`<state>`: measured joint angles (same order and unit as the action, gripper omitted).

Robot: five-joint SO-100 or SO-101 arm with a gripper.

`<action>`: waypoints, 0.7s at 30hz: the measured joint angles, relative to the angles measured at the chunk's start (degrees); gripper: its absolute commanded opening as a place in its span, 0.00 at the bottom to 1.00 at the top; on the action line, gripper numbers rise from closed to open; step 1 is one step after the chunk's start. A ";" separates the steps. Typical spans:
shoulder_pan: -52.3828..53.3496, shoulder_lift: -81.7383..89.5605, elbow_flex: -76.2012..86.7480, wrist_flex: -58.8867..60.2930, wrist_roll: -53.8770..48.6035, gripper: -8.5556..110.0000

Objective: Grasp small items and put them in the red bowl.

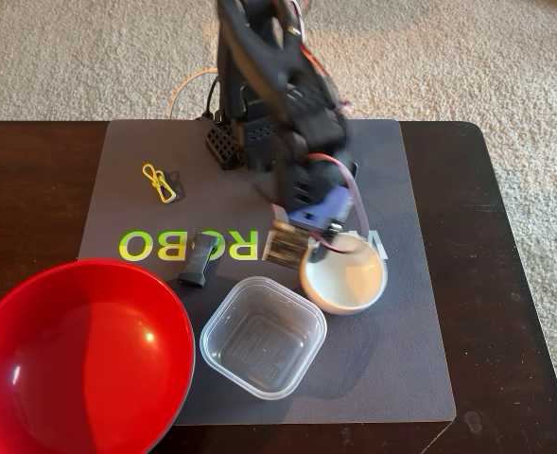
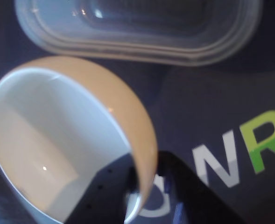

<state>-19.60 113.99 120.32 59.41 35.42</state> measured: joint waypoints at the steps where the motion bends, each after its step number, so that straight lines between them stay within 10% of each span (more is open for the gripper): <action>1: 0.97 3.78 -0.18 0.79 -0.44 0.07; 12: 14.41 29.53 -1.93 3.96 -4.92 0.07; 21: 43.24 4.75 -18.28 -1.32 -5.54 0.07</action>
<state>23.64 118.74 102.04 58.10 29.88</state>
